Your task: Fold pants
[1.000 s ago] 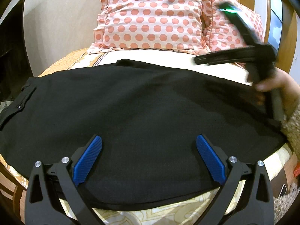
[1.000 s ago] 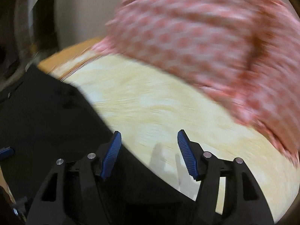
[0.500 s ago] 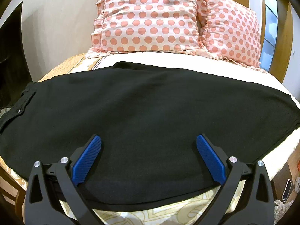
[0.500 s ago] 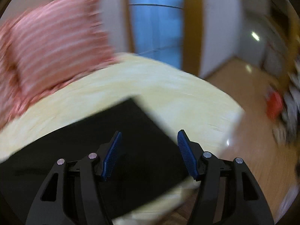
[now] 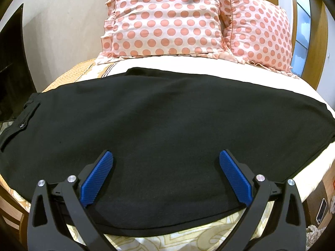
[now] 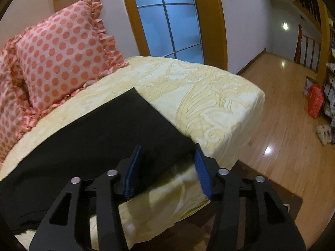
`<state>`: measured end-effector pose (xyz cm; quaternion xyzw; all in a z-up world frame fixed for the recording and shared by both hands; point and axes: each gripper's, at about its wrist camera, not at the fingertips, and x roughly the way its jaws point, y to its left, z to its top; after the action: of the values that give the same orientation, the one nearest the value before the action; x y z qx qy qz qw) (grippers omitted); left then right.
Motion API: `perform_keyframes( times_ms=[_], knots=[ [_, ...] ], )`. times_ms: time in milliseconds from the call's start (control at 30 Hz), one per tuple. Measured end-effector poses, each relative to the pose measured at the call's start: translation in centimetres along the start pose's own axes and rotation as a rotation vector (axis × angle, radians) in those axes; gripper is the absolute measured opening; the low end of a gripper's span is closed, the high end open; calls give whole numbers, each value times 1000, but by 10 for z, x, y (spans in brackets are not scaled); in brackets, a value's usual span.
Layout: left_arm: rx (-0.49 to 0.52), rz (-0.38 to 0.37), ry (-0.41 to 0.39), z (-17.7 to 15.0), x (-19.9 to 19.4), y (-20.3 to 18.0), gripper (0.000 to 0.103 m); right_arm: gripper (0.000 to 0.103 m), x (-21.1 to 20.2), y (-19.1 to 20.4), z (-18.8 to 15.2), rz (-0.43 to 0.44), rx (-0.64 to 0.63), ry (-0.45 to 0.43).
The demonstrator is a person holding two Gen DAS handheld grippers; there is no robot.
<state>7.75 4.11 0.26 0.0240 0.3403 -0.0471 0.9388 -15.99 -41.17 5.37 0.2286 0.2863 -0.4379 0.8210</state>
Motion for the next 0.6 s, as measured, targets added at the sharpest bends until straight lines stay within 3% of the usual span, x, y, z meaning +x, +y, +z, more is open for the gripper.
perform_keyframes(
  times_ms=[167,300,367,433,600],
  knots=[
    [-1,1,2,0,0,0,101,38,-5,12,-11,124,12,6],
    [-3,-1,9,1,1,0,101,37,-2,12,-9,99,53,-19],
    [-5,-3,7,1,1,0,101,32,0,5,-8,105,116,-34],
    [-6,-6,7,0,2,0,101,14,5,-1,-6,118,153,-42],
    [-32,-42,7,-1,-1,6,101,5,6,2,-1,167,164,-64]
  ],
)
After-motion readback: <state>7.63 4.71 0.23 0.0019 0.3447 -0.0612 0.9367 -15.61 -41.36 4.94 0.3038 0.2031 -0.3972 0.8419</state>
